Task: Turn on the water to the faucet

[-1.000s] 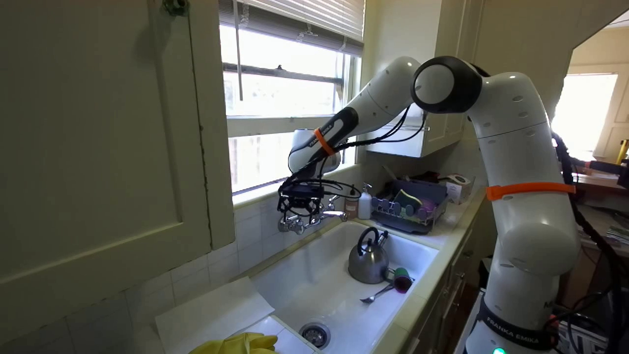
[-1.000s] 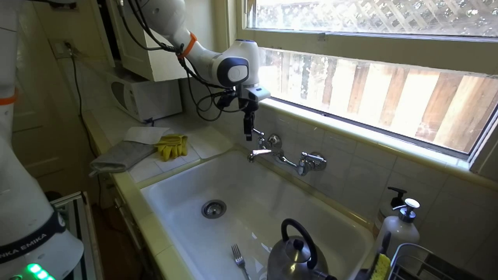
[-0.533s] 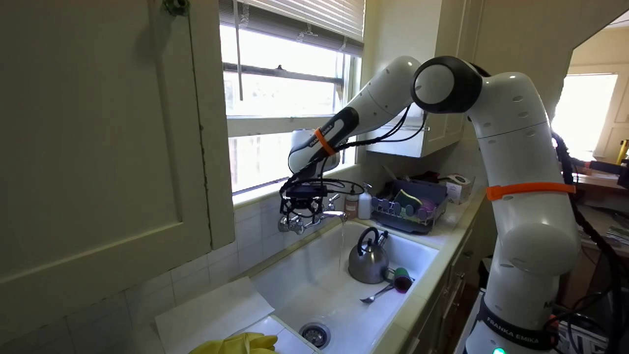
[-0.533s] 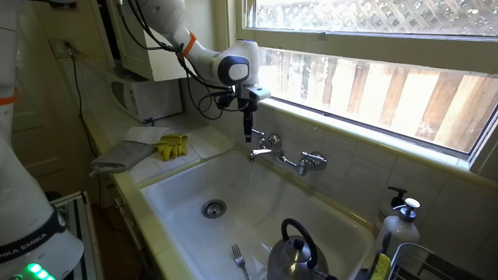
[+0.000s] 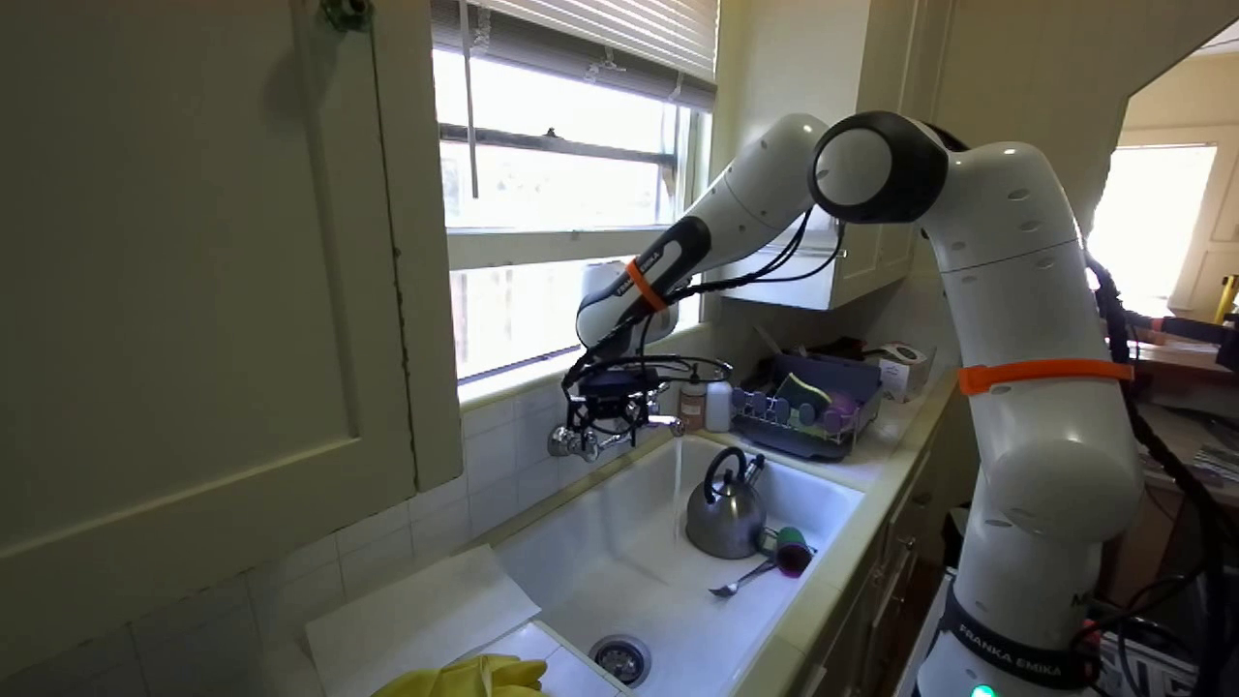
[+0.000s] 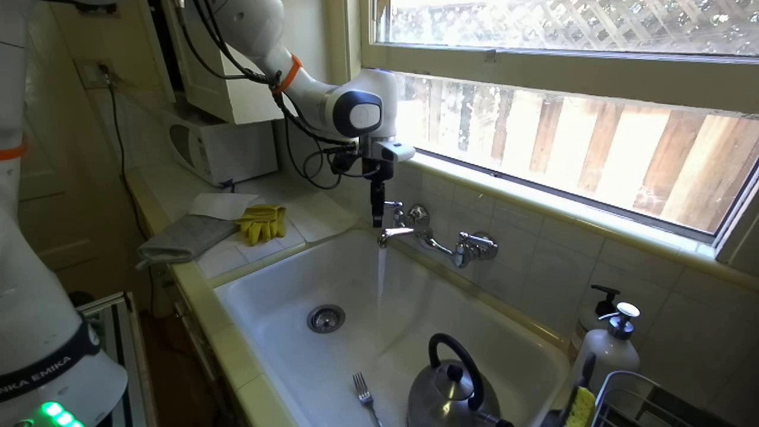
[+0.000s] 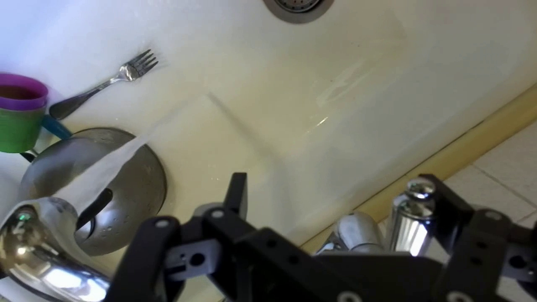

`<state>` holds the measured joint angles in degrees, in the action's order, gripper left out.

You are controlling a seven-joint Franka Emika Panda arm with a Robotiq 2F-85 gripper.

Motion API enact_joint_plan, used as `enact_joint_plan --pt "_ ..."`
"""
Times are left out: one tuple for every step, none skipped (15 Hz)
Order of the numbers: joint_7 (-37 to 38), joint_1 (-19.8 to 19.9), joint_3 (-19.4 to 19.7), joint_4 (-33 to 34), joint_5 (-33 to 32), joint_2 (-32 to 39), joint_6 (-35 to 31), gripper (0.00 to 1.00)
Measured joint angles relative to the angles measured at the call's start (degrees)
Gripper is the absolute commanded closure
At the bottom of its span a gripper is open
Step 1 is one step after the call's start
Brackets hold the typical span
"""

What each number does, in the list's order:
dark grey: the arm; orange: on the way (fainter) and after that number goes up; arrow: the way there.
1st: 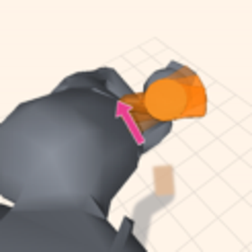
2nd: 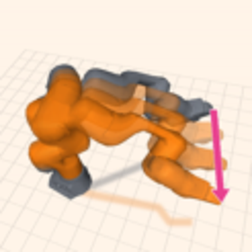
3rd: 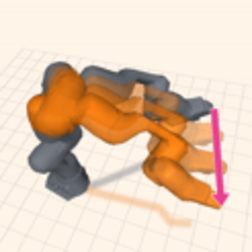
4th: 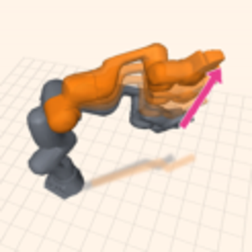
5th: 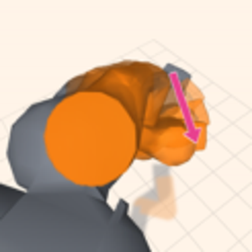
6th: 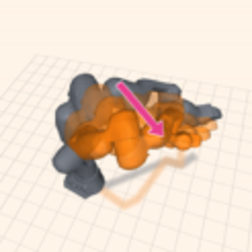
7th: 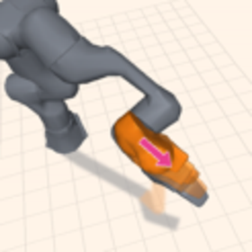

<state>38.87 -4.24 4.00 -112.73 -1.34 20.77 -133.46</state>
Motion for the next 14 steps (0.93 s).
enact_joint_plan --pt "-0.27 0.01 0.21 -0.15 -0.01 -0.01 0.0 0.0" --pt "-0.6 0.02 0.35 -0.25 -0.01 -0.03 0.0 0.0" --pt "-0.81 0.04 0.39 -0.32 -0.01 -0.07 0.0 0.0" --pt "-1.01 0.05 0.39 -0.36 -0.01 -0.13 0.0 0.0" --pt "-1.2 0.06 0.39 -0.41 -0.01 -0.17 0.0 0.0" --pt "-1.42 0.07 0.39 -0.44 -0.01 -0.21 0.0 0.0" --pt "-1.64 0.09 0.39 -0.47 -0.01 -0.24 0.0 0.0" --pt "-1.87 0.1 0.39 -0.51 0.06 -0.31 0.0 0.0" --pt "-2.11 0.1 0.38 -0.6 0.15 -0.46 0.0 0.0" --pt "-2.3 0.1 0.37 -0.79 0.22 -0.77 -0.01 0.0" --pt "-2.55 0.1 0.33 -1.12 0.38 -1.31 -0.02 0.0" --pt "-2.82 0.1 0.27 -1.55 0.62 -1.97 -0.05 0.0" --pt "-3.11 0.11 0.21 -1.99 0.91 -2.69 -0.05 0.0" --pt "-3.4 0.13 0.13 -2.48 1.24 -3.53 -0.05 0.0"
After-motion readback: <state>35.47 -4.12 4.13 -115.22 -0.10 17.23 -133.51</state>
